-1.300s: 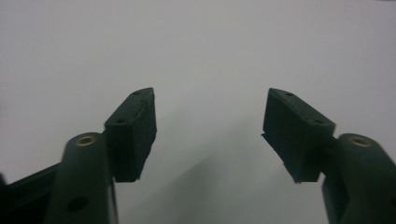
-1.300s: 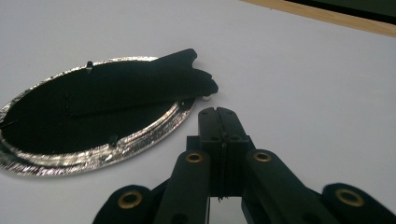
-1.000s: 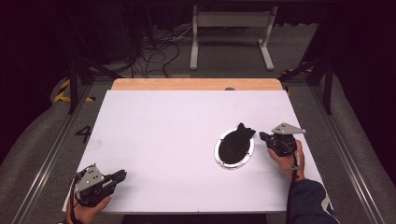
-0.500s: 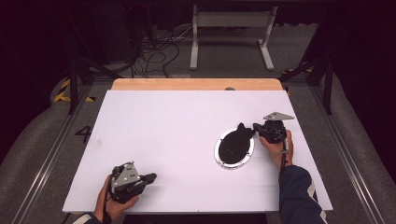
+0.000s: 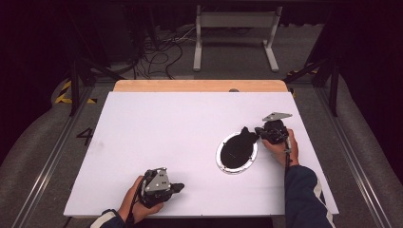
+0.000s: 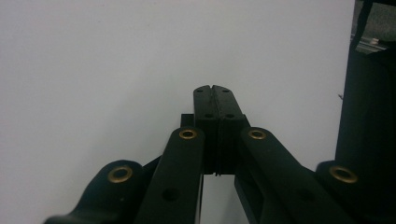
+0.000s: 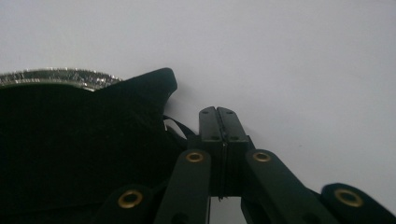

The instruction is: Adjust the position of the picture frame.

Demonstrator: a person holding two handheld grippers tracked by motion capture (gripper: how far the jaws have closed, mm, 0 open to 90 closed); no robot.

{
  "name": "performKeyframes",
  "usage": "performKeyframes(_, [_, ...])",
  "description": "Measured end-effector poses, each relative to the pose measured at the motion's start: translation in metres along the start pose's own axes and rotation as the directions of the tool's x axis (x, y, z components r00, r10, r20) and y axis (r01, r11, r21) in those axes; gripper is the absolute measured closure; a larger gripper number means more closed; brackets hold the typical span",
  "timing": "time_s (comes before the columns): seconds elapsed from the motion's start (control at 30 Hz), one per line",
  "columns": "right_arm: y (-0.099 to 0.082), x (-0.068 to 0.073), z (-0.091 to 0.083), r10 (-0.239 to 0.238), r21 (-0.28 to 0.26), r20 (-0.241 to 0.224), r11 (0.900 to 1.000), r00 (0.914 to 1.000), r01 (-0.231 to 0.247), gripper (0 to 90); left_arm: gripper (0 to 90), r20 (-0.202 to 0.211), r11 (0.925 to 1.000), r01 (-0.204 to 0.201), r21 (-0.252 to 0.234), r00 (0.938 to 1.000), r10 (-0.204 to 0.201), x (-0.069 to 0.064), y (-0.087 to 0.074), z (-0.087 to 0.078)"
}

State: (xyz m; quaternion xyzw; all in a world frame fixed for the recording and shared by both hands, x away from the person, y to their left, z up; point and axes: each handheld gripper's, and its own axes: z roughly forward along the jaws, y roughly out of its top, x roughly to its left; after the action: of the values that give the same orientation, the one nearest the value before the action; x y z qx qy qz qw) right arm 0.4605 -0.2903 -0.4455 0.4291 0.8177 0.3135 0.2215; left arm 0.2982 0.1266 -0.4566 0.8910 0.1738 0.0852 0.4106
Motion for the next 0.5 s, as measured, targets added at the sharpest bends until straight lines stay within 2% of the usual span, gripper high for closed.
performKeyframes(0.03, [0.0, 0.003, 0.002, -0.025, 0.033, 0.009, 0.9992, 0.9997, 0.025, 90.0, 90.0, -0.003, 1.0, 0.009, -0.004, 1.0, -0.009, 0.0, 0.0, -0.001])
performKeyframes(0.1, [-0.001, 0.007, 0.0, -0.034, 0.034, 0.012, 0.9989, 0.9993, 0.034, 90.0, 90.0, -0.005, 0.9999, 0.008, -0.007, 1.0, -0.008, 0.001, 0.0, -0.002])
performKeyframes(0.17, [-0.005, 0.011, -0.004, -0.038, 0.026, -0.012, 0.9989, 0.9992, 0.038, 90.0, 90.0, -0.003, 1.0, 0.005, 0.002, 1.0, -0.005, 0.0, 0.001, 0.0])
performKeyframes(0.3, [-0.017, 0.02, -0.013, -0.007, -0.001, -0.038, 1.0, 0.9992, 0.007, 90.0, 89.9, 0.008, 0.9999, -0.008, 0.011, 0.9999, 0.008, -0.001, 0.005, 0.004])
performKeyframes(0.5, [-0.03, 0.038, -0.027, -0.027, -0.014, -0.053, 0.9996, 0.9982, 0.026, 90.0, 90.0, 0.002, 0.9993, -0.038, -0.001, 0.9993, 0.038, -0.009, 0.018, 0.018])
